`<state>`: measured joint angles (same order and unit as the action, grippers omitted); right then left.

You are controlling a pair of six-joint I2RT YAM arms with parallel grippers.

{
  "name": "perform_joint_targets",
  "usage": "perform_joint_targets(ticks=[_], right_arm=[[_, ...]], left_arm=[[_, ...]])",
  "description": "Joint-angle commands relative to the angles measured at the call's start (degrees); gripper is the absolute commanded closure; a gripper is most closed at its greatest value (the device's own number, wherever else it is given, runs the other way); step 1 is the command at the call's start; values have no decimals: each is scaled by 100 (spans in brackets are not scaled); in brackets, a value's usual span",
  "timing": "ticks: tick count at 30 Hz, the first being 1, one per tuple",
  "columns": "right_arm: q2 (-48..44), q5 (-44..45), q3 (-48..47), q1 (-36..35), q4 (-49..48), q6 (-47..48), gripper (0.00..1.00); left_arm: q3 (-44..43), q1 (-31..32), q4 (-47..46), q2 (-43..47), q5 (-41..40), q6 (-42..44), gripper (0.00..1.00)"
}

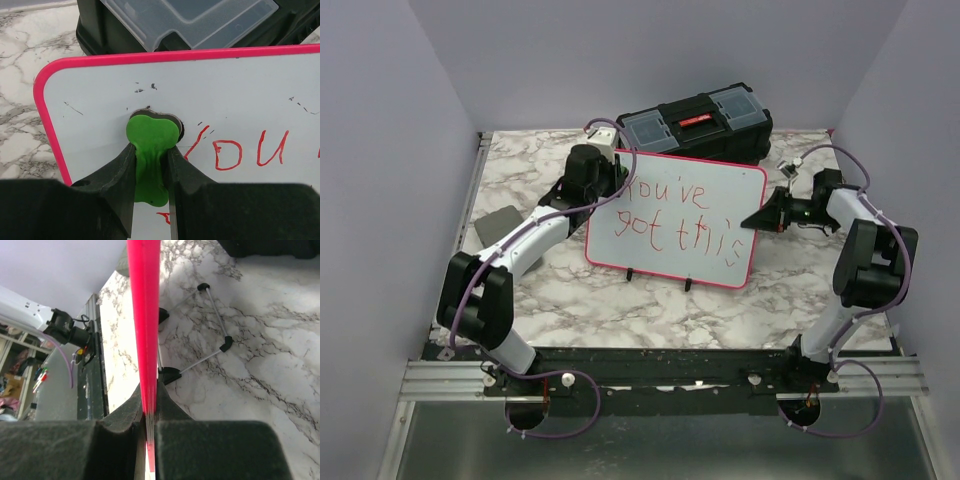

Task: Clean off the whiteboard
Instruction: Erase the whiteboard at the whiteboard stand.

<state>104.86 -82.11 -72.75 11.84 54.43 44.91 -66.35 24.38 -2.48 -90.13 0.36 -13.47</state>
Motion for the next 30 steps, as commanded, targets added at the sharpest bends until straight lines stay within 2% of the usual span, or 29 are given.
perform_joint_targets(ticks=[1,3,5,12,16,23,30], right_arm=[[-905,668,874,-15,-2705,-1880,99],[-1324,846,1354,-7,-3833,-2743,99],[-1516,864,1499,-14,-4200,-2990,99],[-1358,815,1357,-23,-3863,-2723,99],[-1311,784,1325,-19,-3782,-2676,99],[-1258,760,1316,-23,-3757,-2656,99],[-1251,740,1299,-23,-3669,-2568,99]], left_arm=[[-48,160,388,-254,-146,40,100],[-74,205,438,-275,-174,30,100],[-142,242,533,-310,-240,28,100],[-545,259,906,-475,-643,215,100],[-590,284,878,-509,-466,190,100],[-430,688,786,-570,-508,201,100],[-525,462,866,-508,-1067,112,100]])
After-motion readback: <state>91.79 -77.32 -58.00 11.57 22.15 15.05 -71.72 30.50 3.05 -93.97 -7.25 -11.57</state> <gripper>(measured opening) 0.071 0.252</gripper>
